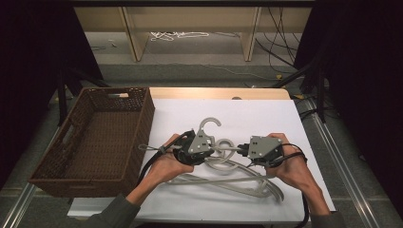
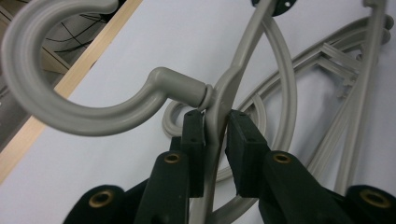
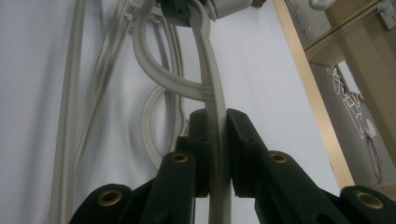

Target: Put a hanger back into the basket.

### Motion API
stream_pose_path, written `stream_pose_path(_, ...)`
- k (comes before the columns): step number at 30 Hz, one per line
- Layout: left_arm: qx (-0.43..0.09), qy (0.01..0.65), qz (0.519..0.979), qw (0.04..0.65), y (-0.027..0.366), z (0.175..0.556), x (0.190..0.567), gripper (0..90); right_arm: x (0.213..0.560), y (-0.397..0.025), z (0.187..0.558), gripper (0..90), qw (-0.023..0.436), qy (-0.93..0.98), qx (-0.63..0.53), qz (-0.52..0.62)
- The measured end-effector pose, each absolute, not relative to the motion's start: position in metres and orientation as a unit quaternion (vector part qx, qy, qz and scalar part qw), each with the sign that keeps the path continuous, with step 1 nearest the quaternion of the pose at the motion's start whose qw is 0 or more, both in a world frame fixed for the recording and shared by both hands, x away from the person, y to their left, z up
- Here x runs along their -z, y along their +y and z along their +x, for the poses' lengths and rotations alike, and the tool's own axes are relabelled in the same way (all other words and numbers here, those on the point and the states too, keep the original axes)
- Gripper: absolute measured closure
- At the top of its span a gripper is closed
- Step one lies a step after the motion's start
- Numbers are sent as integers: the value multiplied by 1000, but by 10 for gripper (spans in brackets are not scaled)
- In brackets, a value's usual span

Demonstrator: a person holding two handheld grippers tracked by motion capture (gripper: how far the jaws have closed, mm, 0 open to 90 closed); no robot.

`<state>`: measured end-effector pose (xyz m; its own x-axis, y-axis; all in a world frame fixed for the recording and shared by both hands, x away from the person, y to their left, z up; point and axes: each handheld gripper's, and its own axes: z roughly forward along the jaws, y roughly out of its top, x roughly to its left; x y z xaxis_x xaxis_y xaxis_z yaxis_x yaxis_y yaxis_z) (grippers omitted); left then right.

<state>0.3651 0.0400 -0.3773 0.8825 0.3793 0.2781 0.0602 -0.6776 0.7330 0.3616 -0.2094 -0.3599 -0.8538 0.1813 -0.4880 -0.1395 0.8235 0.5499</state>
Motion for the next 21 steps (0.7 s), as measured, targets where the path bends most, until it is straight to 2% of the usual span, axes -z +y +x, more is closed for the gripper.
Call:
stream_pose_path(7,-201,128,890,389,42,365,376,803,358,-209,363,721,285,913,-291,32)
stream_pose_path(9,-204,136,886,393,46,367,373,805,357,-205,362,541,289,900,-311,101)
stream_pose_path(13,-210,145,882,396,53,369,370,807,350,-210,364,380,305,862,-369,166)
stream_pose_path(18,-212,152,880,397,59,372,365,808,339,-216,361,299,302,818,-433,229)
stream_pose_path(21,-214,164,878,396,64,374,362,808,334,-219,356,286,291,797,-462,258)
